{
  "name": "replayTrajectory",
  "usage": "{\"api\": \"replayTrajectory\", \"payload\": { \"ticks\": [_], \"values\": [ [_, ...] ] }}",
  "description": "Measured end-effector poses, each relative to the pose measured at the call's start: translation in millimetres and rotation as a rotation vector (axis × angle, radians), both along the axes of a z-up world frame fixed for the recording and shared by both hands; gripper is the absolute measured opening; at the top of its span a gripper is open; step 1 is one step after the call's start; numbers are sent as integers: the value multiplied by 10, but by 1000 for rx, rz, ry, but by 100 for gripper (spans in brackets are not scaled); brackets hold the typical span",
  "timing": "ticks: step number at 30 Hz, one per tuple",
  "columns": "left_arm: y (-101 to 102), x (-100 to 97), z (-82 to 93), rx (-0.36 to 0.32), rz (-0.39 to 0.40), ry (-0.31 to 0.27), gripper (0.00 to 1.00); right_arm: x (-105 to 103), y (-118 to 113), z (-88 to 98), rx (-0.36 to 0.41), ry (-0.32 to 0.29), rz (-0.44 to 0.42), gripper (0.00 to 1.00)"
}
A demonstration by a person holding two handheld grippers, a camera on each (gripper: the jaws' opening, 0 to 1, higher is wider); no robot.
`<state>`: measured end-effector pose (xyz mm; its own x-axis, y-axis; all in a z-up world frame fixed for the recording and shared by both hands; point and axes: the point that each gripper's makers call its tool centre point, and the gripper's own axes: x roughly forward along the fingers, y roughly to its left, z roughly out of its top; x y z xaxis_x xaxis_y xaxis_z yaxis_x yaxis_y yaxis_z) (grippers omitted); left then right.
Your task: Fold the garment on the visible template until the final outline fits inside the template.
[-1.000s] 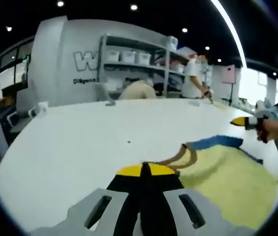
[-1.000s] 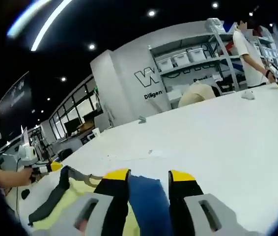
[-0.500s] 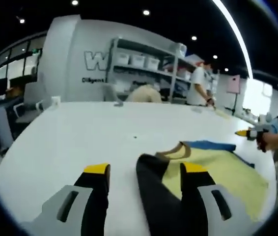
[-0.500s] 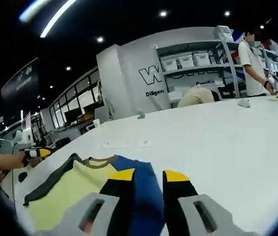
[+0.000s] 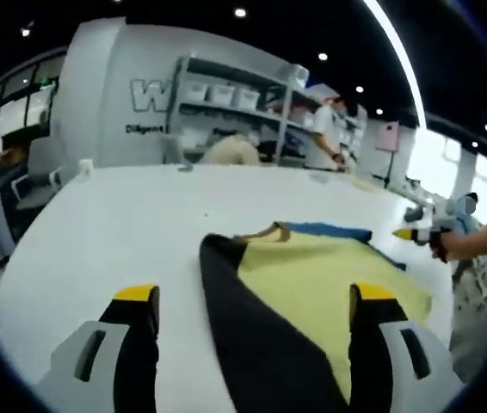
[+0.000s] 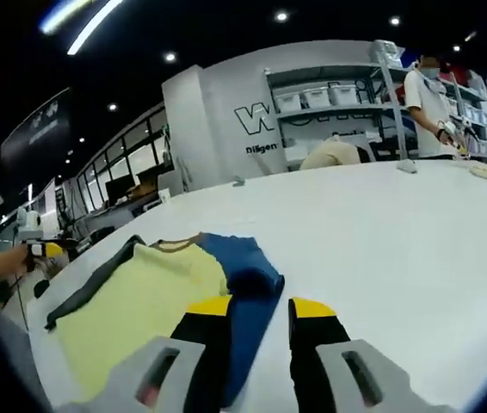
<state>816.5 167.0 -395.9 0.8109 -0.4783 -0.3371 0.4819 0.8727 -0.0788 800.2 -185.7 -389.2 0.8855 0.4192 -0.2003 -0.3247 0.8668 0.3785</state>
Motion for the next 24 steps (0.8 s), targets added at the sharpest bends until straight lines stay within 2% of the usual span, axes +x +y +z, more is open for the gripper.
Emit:
{"api": "replayTrajectory", "payload": {
  "ticks": [3,4,5,7,8,10,11,14,16,18,22,23,24],
  "values": [
    [9,-12,-94,4,9,6,99,-4,-110,-95,-6,41,-76,20],
    [59,-29,-115,-1,29,0,99,-8,-157,-93,-86,1,-72,20],
    [81,-70,-101,-10,39,0,99,-55,-137,-88,-98,-17,-33,20],
    [128,-135,-79,-34,58,1,99,-93,-148,-94,-92,-11,-28,20],
    [253,-227,-75,-56,81,8,99,-210,-276,-120,-92,2,-54,19],
    [329,-268,-73,-57,89,12,99,-282,-336,-112,-91,-2,-59,18],
    [395,-388,-12,-69,88,7,99,-383,-335,-132,-129,-6,-49,17],
    [402,-422,-1,-71,86,8,99,-436,-348,-149,-134,-1,-49,17],
    [362,-566,47,-69,84,9,99,-513,-363,-165,-141,3,-48,14],
    [353,-806,32,-72,61,25,99,-752,-458,-202,-152,19,-73,12],
    [322,-1005,36,-85,33,49,99,-948,-508,-273,-178,34,-76,5],
    [277,-1157,61,-84,21,58,99,-1053,-539,-301,-175,42,-86,0],
    [276,-1206,58,-77,16,61,99,-1107,-548,-314,-171,46,-89,0]
  ]
}}
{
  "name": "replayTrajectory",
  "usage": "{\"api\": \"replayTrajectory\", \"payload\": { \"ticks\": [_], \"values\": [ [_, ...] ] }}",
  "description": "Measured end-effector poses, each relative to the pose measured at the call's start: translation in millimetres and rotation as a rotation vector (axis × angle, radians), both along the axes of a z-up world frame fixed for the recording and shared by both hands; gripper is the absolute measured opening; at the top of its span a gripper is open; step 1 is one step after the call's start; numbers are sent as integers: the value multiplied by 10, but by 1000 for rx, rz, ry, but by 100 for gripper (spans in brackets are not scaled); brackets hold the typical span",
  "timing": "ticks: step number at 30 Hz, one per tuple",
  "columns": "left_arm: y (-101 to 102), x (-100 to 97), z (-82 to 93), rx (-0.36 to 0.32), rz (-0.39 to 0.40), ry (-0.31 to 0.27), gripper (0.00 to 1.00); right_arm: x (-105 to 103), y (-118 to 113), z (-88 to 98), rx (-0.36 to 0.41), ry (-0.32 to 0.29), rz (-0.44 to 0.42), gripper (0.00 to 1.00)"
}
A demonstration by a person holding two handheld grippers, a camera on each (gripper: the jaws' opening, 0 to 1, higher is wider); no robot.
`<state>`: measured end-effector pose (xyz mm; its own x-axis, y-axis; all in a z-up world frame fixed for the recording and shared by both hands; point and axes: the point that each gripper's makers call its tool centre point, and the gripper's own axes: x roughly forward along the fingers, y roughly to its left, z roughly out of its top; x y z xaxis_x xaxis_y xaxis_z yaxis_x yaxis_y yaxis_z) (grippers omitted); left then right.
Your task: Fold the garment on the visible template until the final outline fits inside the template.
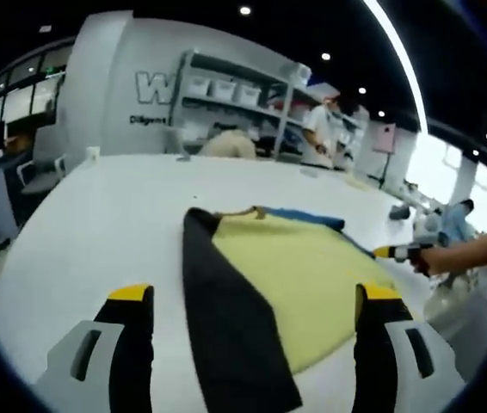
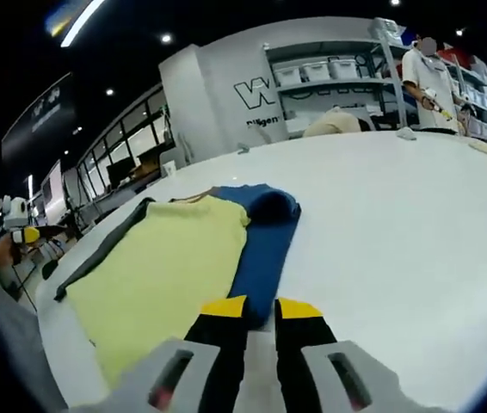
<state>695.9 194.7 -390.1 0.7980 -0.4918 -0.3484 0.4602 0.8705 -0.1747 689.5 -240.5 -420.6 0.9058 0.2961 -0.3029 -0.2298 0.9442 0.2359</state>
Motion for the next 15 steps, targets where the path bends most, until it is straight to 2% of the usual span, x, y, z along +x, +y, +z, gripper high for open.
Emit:
{"api": "replayTrajectory", "payload": {
  "ticks": [4,6,8,13,15],
  "values": [
    [-34,-206,-27,23,-44,17,99,-246,-46,-136,-20,36,0,0],
    [-44,-272,-18,24,-48,24,99,-302,-46,-159,-28,45,6,0],
    [-49,-428,10,11,-51,29,99,-568,-36,-252,-15,68,-9,0],
    [-56,-720,20,24,-64,51,99,-727,30,-350,-6,94,2,0],
    [-65,-863,5,31,-67,64,99,-838,136,-450,-23,130,29,0]
  ]
}}
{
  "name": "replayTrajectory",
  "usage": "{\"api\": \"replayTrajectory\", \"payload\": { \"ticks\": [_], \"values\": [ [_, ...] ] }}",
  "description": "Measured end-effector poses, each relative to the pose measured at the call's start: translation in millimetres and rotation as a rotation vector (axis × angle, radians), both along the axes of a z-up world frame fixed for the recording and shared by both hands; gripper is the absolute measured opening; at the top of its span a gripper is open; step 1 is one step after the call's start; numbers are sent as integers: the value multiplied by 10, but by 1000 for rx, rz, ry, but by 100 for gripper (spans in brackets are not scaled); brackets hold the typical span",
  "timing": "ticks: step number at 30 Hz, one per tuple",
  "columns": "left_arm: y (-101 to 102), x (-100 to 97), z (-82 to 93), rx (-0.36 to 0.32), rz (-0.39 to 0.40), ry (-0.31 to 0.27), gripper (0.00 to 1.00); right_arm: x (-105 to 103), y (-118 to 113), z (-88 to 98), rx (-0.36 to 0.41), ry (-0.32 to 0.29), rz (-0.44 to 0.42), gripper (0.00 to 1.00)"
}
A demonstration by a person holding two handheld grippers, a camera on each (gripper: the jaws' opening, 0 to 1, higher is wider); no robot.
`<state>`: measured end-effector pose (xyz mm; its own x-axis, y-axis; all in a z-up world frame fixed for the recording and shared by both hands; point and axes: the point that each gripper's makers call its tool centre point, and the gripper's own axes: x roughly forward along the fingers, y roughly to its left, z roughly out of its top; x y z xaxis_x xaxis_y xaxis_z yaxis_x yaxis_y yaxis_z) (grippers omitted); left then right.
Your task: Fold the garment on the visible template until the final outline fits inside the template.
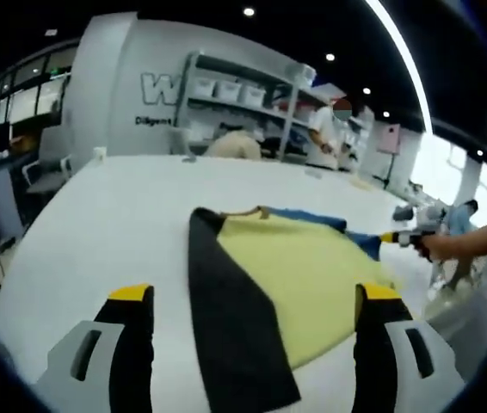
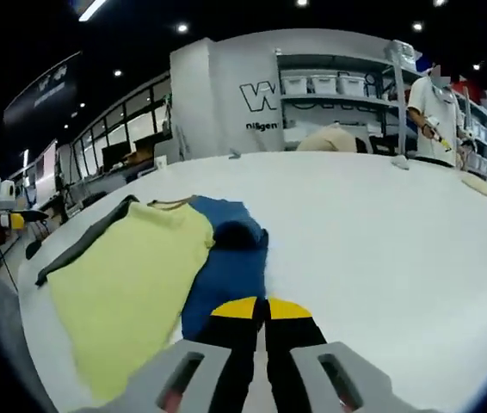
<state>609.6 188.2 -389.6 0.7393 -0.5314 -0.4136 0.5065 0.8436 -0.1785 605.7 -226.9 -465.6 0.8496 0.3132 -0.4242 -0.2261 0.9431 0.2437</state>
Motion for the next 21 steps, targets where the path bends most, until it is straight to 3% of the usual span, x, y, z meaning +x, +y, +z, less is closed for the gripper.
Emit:
{"api": "replayTrajectory", "payload": {
  "ticks": [3,10,13,14,17,19,21],
  "values": [
    [-26,-126,56,-22,15,3,99,-29,31,-76,28,21,-2,0],
    [26,-288,98,-35,42,2,98,-31,53,-152,0,37,14,0],
    [114,-301,97,-31,60,-1,98,10,-22,-74,-99,18,71,0],
    [138,-292,95,-33,67,-2,98,82,-221,60,-118,1,36,0],
    [119,-303,105,-25,66,-2,98,204,-532,216,-151,-24,-30,0],
    [109,-296,85,-19,63,4,98,370,-872,281,-175,-50,-94,0],
    [151,-265,45,-17,63,8,98,423,-1005,347,-187,-59,-132,0]
  ]
}}
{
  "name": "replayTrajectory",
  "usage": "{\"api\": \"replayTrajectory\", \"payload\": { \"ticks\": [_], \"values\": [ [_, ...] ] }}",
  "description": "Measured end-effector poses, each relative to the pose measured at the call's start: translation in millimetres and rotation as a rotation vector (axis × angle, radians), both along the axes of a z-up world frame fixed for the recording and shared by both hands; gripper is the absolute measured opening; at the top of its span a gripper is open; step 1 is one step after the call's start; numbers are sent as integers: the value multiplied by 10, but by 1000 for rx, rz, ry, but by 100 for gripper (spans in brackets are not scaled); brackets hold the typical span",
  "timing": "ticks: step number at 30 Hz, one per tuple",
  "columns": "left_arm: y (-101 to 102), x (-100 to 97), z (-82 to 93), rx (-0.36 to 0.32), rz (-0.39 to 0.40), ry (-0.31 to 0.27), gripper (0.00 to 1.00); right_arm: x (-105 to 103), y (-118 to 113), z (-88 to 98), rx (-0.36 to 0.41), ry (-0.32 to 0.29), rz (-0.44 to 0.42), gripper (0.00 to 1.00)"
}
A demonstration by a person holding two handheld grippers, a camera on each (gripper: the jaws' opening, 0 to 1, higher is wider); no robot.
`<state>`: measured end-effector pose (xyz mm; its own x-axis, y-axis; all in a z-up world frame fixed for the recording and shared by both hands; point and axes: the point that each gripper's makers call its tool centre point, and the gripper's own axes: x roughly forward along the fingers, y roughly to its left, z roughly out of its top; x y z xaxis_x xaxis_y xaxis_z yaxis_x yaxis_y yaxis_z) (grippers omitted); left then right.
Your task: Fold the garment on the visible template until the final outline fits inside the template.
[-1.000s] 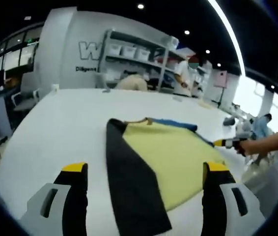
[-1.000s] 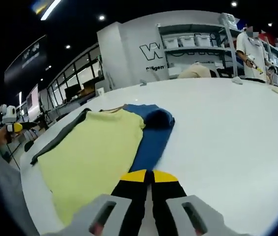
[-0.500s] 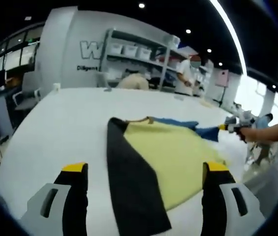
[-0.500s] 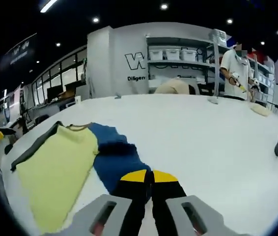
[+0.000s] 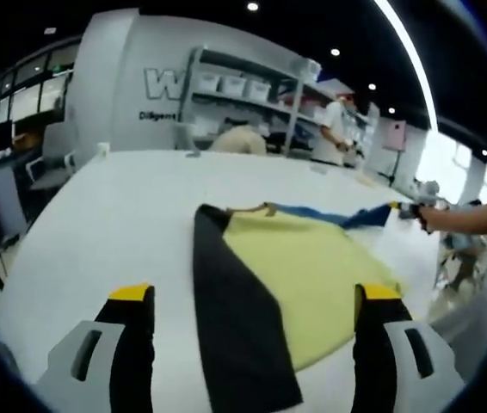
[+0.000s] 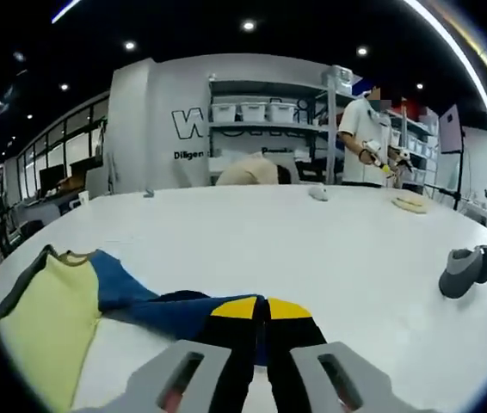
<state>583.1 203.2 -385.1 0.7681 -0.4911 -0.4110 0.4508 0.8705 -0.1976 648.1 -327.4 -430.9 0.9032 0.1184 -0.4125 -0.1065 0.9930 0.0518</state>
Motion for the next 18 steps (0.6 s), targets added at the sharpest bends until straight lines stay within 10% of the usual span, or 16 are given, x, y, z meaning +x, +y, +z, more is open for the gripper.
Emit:
{"api": "replayTrajectory", "payload": {
  "ticks": [9,18],
  "values": [
    [-35,13,27,8,16,14,98,361,-784,333,-27,-66,-206,0],
    [-42,48,52,8,37,21,96,563,-1010,424,-69,-68,-236,12]
  ]
}}
